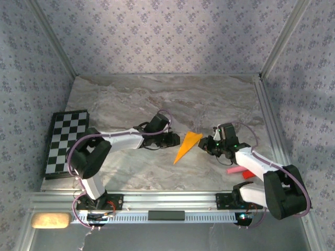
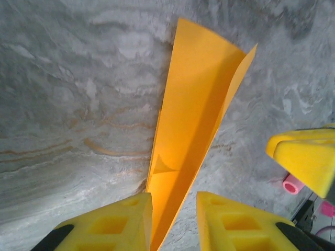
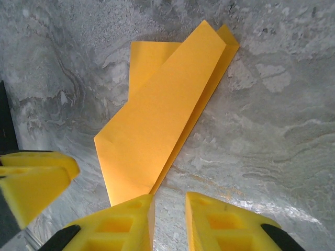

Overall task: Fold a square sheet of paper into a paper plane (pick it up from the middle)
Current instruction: Fold the wing for the fifth time at the center of the table, then move a paper plane to the center of the table.

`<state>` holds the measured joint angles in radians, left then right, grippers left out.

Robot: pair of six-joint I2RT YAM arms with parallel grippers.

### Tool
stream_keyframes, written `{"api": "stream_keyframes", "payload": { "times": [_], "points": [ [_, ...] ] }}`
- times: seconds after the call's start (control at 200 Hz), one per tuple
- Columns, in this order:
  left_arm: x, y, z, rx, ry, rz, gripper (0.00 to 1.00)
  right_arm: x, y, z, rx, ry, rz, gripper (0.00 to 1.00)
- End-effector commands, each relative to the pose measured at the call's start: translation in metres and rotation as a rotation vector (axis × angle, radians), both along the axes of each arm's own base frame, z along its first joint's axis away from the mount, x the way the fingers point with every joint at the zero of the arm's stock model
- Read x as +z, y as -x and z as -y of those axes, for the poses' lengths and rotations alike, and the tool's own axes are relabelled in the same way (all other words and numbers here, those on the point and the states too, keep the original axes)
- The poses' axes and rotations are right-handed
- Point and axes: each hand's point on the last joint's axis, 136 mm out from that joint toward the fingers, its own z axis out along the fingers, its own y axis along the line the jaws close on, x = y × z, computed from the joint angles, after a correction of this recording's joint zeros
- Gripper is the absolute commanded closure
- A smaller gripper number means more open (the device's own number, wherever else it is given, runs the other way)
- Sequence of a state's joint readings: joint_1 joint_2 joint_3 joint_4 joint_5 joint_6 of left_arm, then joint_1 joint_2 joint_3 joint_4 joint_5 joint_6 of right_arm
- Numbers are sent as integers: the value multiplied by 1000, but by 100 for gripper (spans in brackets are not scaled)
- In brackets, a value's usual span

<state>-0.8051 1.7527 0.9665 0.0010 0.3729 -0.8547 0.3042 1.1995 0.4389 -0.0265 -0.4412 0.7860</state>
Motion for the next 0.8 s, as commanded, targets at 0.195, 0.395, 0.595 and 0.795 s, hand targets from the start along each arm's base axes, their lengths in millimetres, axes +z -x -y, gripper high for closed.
{"api": "stream_keyframes", "payload": {
  "times": [0.195,0.395,0.595,0.795],
  "points": [
    [-20,12,7,-118,-50,-71,72,-5,-2,-9,8,6,-21,76],
    [-26,17,10,-165,-59,-89,71,-9,-1,-14,24,10,-28,76],
    [-31,20,15,-210,-65,-93,68,-14,0,-21,41,-2,-47,76],
    [-30,26,25,-255,-44,-96,66,-16,0,-25,51,-9,-49,76]
  ]
}}
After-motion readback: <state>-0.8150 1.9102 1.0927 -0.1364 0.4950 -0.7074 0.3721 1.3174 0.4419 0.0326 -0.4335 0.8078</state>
